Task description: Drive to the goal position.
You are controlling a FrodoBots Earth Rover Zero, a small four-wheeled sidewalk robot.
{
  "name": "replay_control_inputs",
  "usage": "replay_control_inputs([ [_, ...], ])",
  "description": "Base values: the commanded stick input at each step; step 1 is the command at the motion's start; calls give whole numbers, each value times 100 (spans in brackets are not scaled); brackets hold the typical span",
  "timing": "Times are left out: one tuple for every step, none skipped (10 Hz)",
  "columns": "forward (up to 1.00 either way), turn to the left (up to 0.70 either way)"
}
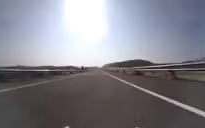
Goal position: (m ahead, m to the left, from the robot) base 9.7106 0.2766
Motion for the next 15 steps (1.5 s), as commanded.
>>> replay_control_inputs([
  [100, 0],
  [100, 0],
  [100, 0],
  [100, 0],
  [100, 13],
  [100, 40],
  [100, 40],
  [100, 0],
  [100, 0],
  [100, 0],
  [100, 0],
  [100, 0],
  [100, 0],
  [100, 0],
  [100, 0],
])
